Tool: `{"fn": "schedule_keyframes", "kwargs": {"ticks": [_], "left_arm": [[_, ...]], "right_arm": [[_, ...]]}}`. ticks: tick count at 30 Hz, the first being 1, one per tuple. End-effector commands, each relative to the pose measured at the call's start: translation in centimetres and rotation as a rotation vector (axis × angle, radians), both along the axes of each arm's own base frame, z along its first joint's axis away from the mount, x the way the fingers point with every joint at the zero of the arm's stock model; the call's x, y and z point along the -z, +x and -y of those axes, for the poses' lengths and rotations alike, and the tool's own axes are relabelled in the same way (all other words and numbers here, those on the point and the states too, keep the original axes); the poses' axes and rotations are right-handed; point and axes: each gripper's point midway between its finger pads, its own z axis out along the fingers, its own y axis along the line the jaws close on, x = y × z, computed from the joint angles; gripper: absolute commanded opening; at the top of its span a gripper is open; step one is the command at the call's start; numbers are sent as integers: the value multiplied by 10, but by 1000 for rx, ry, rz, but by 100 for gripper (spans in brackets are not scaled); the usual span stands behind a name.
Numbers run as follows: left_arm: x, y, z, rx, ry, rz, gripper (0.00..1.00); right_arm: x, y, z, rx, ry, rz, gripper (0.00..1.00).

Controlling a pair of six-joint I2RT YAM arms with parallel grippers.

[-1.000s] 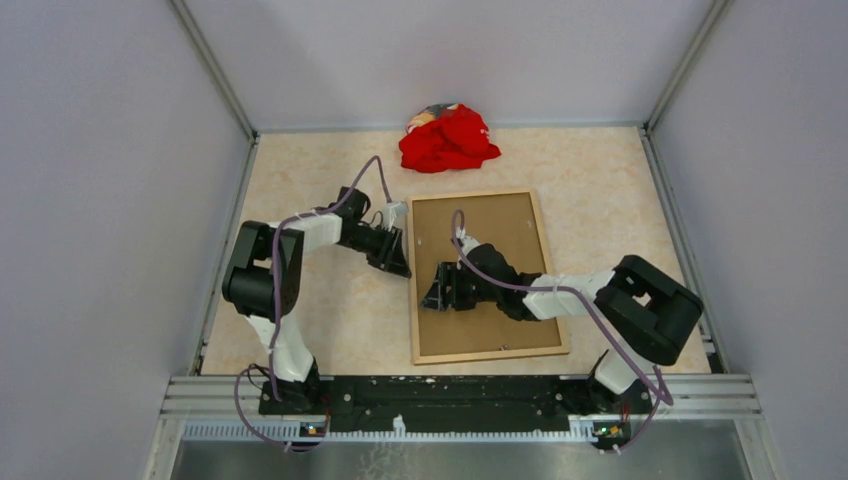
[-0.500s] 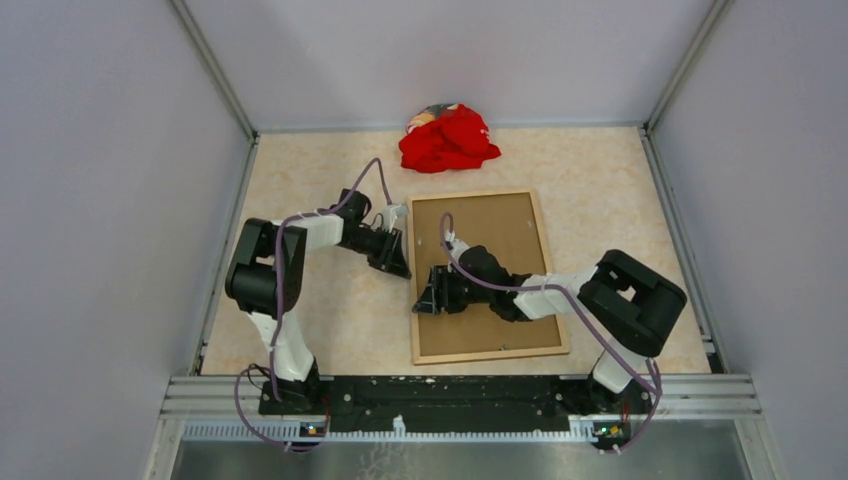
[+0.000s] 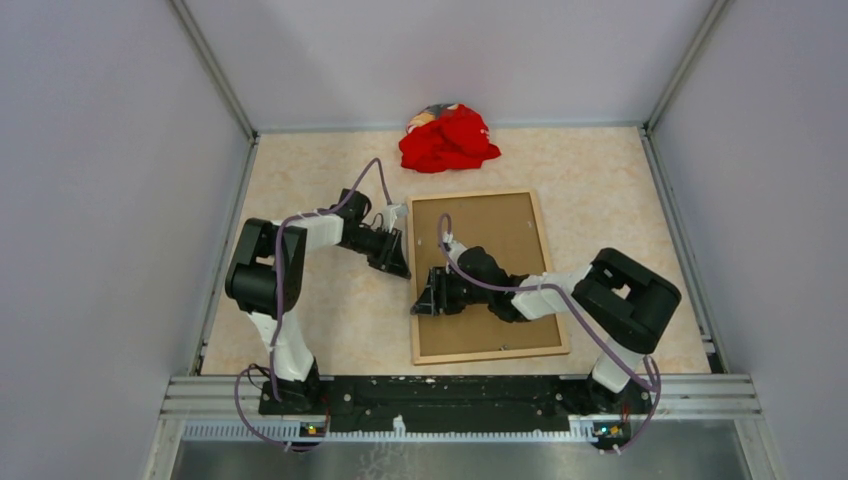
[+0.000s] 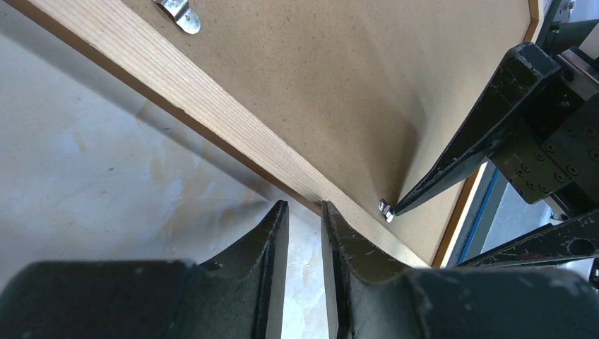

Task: Put the photo into the frame
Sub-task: Install the photo frame at the center of the board.

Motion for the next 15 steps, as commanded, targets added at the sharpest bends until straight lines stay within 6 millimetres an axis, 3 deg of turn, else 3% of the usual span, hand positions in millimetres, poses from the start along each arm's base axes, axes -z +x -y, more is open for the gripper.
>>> {"fn": "schedule_keyframes", "kwargs": {"ticks": [1,15], "left_arm": [[-5,3,4,11,-22,25,29],[-6,3,4,15,-20,27,29]], "right_arm": [[-3,0,-14,-19,24,11,51],[0,8,-15,12,16,23,49]]}}
